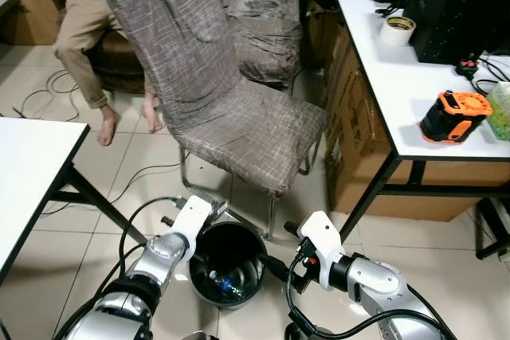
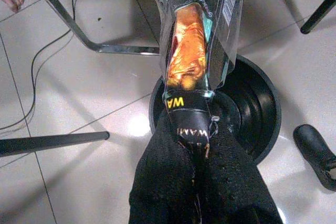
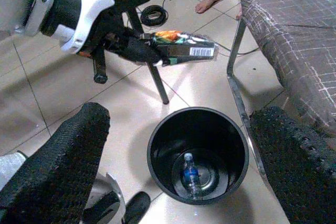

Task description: Picking trash to rubbish bin

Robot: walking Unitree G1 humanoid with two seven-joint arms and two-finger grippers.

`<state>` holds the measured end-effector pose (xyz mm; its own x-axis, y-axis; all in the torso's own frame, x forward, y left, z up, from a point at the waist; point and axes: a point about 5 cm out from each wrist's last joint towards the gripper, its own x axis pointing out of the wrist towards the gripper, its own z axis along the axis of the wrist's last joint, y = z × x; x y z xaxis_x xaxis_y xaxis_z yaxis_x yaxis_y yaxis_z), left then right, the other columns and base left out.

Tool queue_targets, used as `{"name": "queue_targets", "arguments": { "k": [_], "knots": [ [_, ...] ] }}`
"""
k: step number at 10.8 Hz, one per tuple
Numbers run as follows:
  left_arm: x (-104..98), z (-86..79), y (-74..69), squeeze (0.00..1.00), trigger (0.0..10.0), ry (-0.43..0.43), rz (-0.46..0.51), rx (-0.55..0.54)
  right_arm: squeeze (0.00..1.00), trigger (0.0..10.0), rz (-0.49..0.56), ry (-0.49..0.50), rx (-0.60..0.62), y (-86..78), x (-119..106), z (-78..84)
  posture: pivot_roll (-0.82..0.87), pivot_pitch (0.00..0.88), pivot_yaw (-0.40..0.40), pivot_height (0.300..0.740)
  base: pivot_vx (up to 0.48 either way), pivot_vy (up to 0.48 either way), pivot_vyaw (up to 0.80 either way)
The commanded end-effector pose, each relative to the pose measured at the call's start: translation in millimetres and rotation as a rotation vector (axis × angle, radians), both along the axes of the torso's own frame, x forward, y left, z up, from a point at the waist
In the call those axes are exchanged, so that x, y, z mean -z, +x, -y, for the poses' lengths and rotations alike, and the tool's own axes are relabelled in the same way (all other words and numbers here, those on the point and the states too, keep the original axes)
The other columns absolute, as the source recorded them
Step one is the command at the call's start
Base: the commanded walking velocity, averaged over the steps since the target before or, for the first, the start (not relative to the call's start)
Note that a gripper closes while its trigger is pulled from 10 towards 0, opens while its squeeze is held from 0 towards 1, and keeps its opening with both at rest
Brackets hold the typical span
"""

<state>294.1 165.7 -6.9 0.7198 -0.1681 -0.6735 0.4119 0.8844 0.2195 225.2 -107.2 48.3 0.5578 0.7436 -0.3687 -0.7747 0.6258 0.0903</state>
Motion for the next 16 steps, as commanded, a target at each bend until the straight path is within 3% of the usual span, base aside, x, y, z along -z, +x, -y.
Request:
{"name": "queue_targets", "arguments": {
  "k": [1, 11, 12, 13, 14, 16],
  "knots": [
    [0.1, -1.2, 0.2, 1.0, 10.0, 0.003, -0.001, 0.004, 0.0, 10.0, 0.004, -0.005, -0.014, -1.6, -1.9, -1.9, -0.13, 0.153, 0.036, 0.74, 0.0, 0.0, 0.0],
    [-2.5, 2.6, 3.6, 1.0, 10.0, -0.027, 0.008, 0.018, 0.0, 10.0, 0.015, -0.013, 0.003, 3.8, -2.6, -2.3, -0.13, 0.14, 0.041, 0.74, 0.0, 0.0, 0.0],
    [-6.3, 6.8, 5.4, 0.35, 10.0, -0.123, 0.033, -0.004, 0.0, 10.0, 0.023, -0.015, 0.015, 2.7, -2.7, -1.7, -0.12, 0.131, 0.047, 0.74, 0.0, 0.0, 0.0],
    [-14.9, 7.0, 9.2, 0.0, 10.0, -0.204, 0.111, -0.042, 0.0, 10.0, 0.06, -0.023, 0.078, 4.4, -5.5, 1.0, -0.12, 0.123, 0.053, 0.74, 0.0, 0.0, 0.0],
    [-36.7, 4.1, 7.0, 0.0, 10.0, -0.337, 0.261, -0.087, 0.0, 10.0, 0.093, 0.051, 0.257, 9.3, -16.3, 8.1, -0.11, 0.114, 0.046, 0.74, 0.0, 0.0, 0.0],
    [-60.2, -3.5, -16.4, 0.0, 10.0, -0.341, 0.371, -0.062, 0.0, 10.0, 0.122, 0.088, 0.401, 7.2, -25.5, 15.3, -0.09, 0.097, 0.028, 0.74, 0.0, 0.0, 0.0]
  ]
}}
